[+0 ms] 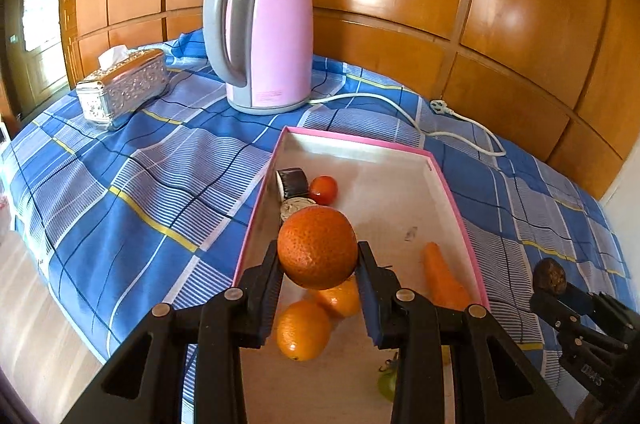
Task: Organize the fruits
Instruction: 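Carry the orange over the tray with left gripper while right gripper carries the passion fruit, then release the orange into the tray with left gripper while right gripper drops the passion fruit there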
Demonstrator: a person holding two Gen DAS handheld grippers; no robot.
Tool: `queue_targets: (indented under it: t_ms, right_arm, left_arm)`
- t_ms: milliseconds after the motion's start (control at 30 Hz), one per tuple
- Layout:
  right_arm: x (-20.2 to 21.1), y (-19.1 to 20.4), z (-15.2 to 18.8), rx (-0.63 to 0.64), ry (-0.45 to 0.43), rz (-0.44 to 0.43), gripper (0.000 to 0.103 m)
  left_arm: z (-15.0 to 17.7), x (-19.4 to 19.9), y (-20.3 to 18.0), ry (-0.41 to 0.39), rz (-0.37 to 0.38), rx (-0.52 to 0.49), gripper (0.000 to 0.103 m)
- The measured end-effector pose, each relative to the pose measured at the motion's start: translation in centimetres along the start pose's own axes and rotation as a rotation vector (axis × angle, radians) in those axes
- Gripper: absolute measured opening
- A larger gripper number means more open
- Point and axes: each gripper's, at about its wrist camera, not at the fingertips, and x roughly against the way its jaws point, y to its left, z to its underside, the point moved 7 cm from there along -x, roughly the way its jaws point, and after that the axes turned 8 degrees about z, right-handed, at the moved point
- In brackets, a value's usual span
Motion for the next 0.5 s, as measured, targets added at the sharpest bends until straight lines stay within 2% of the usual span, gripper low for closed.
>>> queue_targets:
  t_ms: [300, 500]
  right_arm:
    - [-1.3, 4.2, -3.0, 0.035, 0.020, -0.106, 0.042]
    - [-2.2, 5.5, -4.6, 0.032, 0.033, -0.128, 0.042]
  left_arm:
    - [0.0, -0.1, 0.2, -0.005, -0.003, -0.014, 0.035]
    - [0.1, -0.9, 0.5, 0.014, -0.002, -0.003, 0.035]
